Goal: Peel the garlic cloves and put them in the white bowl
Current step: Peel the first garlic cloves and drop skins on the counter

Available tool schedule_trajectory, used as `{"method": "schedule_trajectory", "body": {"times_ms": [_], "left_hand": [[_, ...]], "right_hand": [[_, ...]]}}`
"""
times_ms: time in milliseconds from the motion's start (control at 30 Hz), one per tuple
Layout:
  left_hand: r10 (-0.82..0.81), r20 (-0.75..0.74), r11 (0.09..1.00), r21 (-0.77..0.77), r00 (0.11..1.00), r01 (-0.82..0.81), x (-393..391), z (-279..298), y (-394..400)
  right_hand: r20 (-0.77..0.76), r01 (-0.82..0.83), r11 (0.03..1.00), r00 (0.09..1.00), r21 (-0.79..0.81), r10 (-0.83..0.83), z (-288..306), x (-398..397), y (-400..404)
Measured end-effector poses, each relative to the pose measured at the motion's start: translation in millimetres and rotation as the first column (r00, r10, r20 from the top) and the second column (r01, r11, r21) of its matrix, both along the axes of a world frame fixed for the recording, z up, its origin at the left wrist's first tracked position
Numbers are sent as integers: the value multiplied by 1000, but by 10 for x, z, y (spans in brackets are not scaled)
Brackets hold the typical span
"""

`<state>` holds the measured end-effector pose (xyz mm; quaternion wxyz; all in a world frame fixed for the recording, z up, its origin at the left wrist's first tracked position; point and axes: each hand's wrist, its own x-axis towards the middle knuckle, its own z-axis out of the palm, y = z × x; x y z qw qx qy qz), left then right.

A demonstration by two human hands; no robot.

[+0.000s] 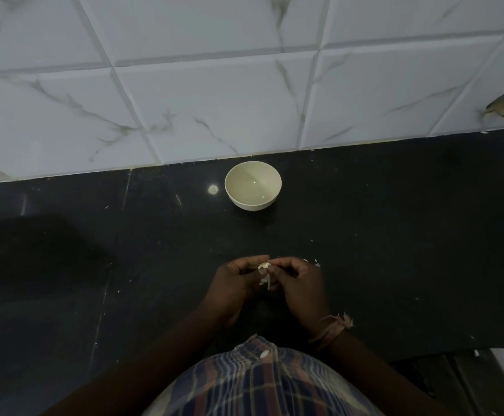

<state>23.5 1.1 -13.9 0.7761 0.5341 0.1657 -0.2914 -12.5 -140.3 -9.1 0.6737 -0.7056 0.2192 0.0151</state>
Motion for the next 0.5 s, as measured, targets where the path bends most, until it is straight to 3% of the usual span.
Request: {"method": "schedule_trajectory", "body": {"times_ms": [267,500], "left_hand": [[-28,49,995,95,998,23,71,-51,6],[7,65,999,51,998,-11,117,-30,18]], "right_hand": [[-33,16,997,999,-80,-18,0,68,30],[50,-71,995,996,-68,74,148,45,83]]}}
